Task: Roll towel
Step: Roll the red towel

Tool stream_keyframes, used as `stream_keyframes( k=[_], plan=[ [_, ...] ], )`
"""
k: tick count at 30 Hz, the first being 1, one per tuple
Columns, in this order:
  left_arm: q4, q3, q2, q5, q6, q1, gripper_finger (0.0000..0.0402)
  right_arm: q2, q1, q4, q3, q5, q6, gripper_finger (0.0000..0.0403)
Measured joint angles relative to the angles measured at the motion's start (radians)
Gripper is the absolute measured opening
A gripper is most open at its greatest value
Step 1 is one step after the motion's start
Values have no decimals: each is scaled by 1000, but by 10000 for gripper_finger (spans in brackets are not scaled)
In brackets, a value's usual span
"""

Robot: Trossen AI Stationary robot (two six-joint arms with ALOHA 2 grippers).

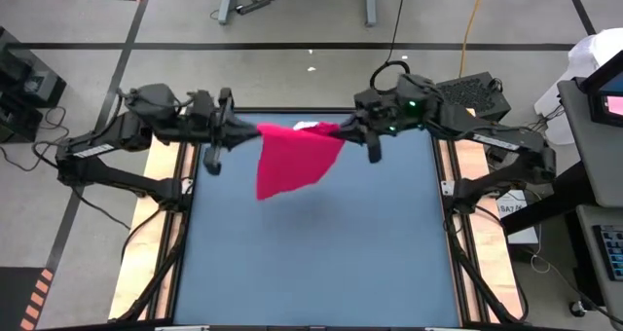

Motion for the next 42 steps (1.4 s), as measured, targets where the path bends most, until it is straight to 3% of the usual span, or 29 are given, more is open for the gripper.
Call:
stream_keyframes(
  k=[9,12,15,19,25,28,34,38,42],
  plan=[
    [34,73,101,196,-220,-186,0,-93,161,8,0,-66,305,0],
    [90,76,134,205,-223,-204,0,-99,204,8,0,-83,385,0],
    [93,77,168,195,-197,-192,0,-90,226,-8,0,-52,356,0],
    [-36,77,203,124,-128,-144,0,-77,225,-177,0,93,291,0],
    [-385,76,244,-161,41,-53,0,-43,166,-503,0,296,134,0],
    [-465,76,297,-190,143,2,0,7,114,-617,-2,362,22,0],
    [-453,76,444,-199,291,86,0,151,-9,-587,-7,370,-125,0],
    [-444,75,531,-290,358,131,0,240,-98,-572,-8,360,-192,0],
    [-460,74,551,-322,353,173,0,266,-180,-561,-8,183,-196,0]
  ],
)
